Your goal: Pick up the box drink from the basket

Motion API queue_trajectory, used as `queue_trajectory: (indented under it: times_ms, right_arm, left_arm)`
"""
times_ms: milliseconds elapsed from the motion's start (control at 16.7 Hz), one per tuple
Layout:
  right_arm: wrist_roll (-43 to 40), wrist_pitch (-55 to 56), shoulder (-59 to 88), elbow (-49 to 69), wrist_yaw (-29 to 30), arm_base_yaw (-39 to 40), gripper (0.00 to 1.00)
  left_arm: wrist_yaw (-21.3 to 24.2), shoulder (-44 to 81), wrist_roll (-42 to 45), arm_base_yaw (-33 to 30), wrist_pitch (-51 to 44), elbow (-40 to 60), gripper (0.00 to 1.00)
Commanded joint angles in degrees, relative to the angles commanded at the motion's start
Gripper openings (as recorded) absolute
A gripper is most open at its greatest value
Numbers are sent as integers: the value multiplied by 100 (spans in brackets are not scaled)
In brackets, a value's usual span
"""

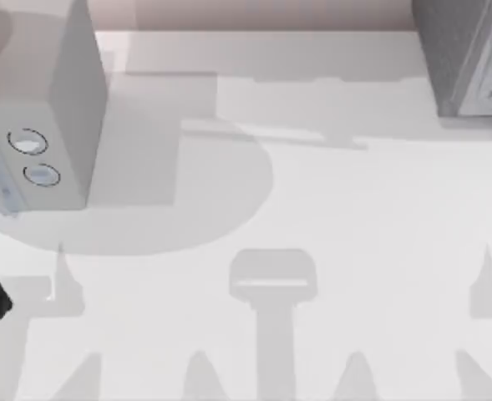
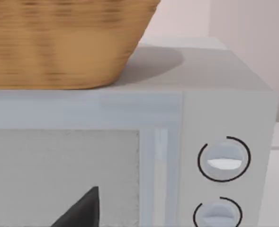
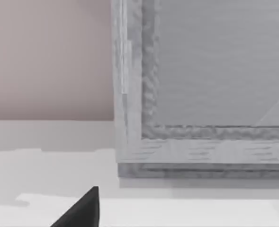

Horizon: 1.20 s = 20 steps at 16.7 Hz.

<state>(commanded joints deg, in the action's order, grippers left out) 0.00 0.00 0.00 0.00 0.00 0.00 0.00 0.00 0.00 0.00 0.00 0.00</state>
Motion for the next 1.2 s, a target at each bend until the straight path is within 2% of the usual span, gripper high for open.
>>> queue_trajectory:
  times_ms: [240,480,1200]
  right_arm:
    - [0,0,0,0,0,0,100]
    - [0,0,0,0,0,0,100]
    - [0,0,0,0,0,0,100]
  left_arm:
    - [63,177,18,46,33,81,100]
    - [380,1062,48,342,340,660,100]
    - [1986,5829,73,1912,2046,3767,100]
